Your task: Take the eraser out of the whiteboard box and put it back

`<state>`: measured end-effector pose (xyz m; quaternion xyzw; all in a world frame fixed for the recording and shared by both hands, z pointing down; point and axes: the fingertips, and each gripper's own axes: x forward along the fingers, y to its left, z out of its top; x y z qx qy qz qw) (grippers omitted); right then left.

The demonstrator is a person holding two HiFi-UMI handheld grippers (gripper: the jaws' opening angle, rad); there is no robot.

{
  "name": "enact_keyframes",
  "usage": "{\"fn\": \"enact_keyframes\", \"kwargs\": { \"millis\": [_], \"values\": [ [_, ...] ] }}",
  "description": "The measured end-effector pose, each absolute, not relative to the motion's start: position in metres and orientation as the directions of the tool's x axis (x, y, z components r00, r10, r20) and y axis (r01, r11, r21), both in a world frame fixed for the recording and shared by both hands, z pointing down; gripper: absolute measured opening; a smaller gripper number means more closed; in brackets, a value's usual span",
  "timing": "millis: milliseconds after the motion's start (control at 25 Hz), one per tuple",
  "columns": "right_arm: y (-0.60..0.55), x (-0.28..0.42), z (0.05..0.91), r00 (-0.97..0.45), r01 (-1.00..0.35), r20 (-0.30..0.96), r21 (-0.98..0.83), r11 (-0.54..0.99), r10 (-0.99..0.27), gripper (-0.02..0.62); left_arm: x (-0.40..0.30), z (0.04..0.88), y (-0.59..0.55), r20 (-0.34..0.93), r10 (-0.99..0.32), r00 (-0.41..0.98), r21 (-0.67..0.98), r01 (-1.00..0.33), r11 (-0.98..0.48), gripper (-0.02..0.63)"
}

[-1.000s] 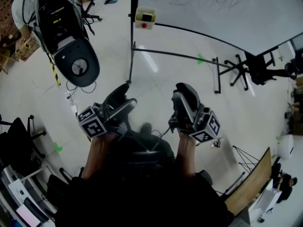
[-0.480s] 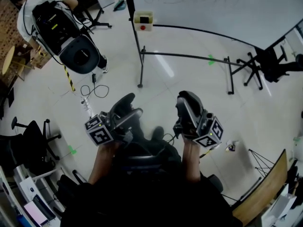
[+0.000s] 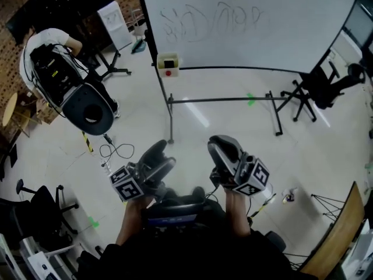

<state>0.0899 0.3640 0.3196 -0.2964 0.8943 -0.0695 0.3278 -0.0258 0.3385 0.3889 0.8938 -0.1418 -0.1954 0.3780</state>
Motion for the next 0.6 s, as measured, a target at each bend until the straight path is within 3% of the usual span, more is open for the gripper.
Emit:
{"fn": "enact_keyframes", "kwargs": {
  "millis": [600],
  "values": [
    [0.347, 0.013, 0.323, -0.687, -0.475, -0.457, -0.307, 0.825, -0.566, 0.058, -0.095, 0.399, 0.315, -0.279, -0.47, 0.838, 0.779, -0.089, -0.621, 0.408]
  ]
}}
